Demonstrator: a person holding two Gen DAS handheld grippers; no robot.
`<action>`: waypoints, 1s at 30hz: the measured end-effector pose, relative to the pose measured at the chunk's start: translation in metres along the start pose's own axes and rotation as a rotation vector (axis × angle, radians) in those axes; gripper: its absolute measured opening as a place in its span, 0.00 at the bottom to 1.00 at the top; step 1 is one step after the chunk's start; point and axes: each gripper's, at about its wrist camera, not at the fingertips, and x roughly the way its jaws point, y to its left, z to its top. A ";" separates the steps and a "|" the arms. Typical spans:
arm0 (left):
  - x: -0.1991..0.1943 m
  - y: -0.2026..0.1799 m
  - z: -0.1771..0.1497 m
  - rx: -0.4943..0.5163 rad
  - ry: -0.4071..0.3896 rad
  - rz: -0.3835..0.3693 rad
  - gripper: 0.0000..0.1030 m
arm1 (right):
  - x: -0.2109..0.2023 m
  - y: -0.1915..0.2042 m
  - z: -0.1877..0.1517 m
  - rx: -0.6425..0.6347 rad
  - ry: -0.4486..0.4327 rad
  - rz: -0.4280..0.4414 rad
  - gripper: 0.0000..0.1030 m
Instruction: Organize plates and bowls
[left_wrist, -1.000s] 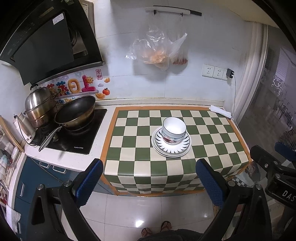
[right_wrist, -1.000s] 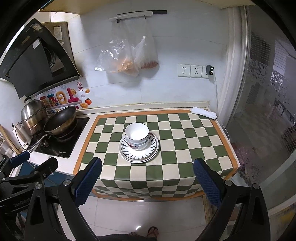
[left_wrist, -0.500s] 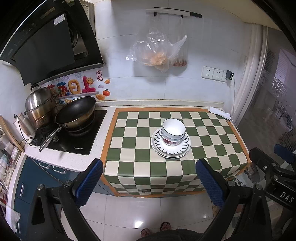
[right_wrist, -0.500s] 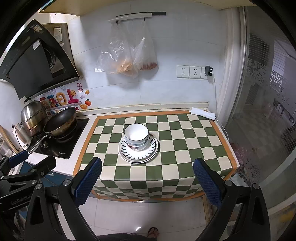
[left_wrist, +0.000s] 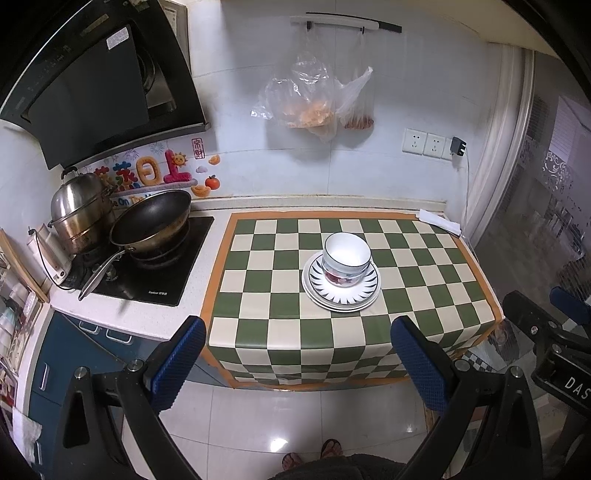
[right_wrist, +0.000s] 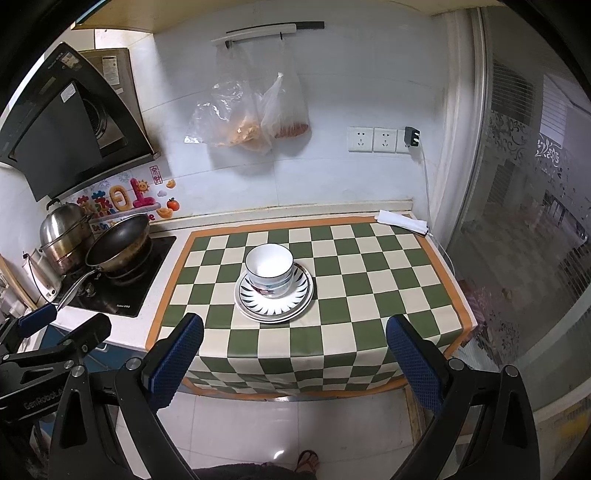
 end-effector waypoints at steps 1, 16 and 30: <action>0.000 0.000 0.000 0.000 -0.001 0.000 1.00 | 0.000 0.000 0.000 0.000 0.000 0.000 0.98; -0.003 0.002 -0.002 0.000 -0.009 0.003 1.00 | -0.001 0.000 -0.002 0.001 -0.001 -0.008 0.98; -0.001 0.001 0.003 0.011 -0.016 0.001 1.00 | -0.002 0.006 -0.005 0.005 0.002 -0.017 0.98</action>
